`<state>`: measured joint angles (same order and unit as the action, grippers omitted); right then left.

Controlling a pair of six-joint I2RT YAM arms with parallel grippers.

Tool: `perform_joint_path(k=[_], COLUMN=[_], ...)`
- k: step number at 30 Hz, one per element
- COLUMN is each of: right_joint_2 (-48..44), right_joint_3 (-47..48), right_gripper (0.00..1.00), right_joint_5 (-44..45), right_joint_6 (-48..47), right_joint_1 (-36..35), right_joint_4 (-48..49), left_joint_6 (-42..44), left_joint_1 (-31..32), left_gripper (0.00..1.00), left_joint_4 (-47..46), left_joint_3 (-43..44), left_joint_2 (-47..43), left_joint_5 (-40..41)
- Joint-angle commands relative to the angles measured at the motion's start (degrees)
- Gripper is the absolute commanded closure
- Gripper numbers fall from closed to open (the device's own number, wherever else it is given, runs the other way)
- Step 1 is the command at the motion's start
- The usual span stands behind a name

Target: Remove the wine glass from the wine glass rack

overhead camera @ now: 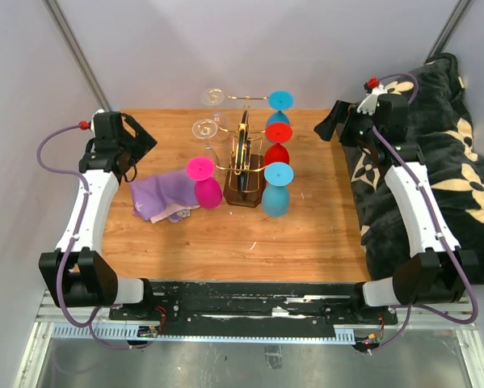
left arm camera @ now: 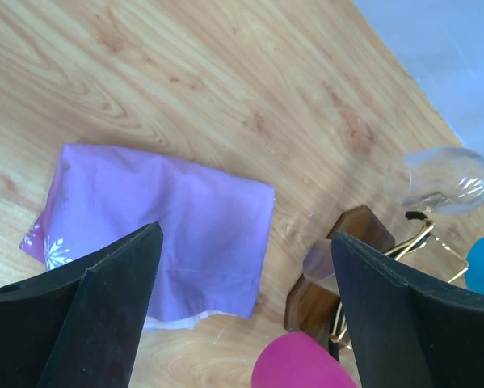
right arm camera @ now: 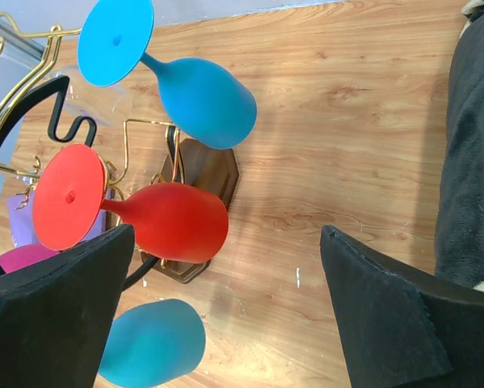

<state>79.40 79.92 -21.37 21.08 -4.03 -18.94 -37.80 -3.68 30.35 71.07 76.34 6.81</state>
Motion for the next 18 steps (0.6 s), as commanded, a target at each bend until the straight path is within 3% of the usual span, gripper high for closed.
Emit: perform_joint_path(k=[1, 8, 12, 18], right_joint_2=[-0.9, -3.2, -1.7, -2.1], right_joint_3=[2.0, -1.0, -1.6, -2.7], right_gripper=[0.02, 0.02, 0.02, 0.01], right_joint_5=[5.2, 12.8, -1.1, -5.6], right_joint_6=[1.8, -3.8, -3.8, -0.9], right_joint_1=[0.6, -0.9, -0.9, -0.9], right_joint_4=[-3.2, -3.0, -0.3, 1.8], left_joint_6=[2.6, 4.4, 3.9, 0.7], left_joint_1=[-0.1, -0.1, -0.1, -0.1], left_gripper=[0.09, 0.05, 0.00, 0.00], left_joint_4=[1.2, 2.4, -0.2, -2.9], left_joint_3=[6.3, 11.8, 9.2, -2.6], left_joint_2=[0.7, 1.5, 2.2, 9.0], left_joint_5=[0.3, -1.1, -3.0, -7.3])
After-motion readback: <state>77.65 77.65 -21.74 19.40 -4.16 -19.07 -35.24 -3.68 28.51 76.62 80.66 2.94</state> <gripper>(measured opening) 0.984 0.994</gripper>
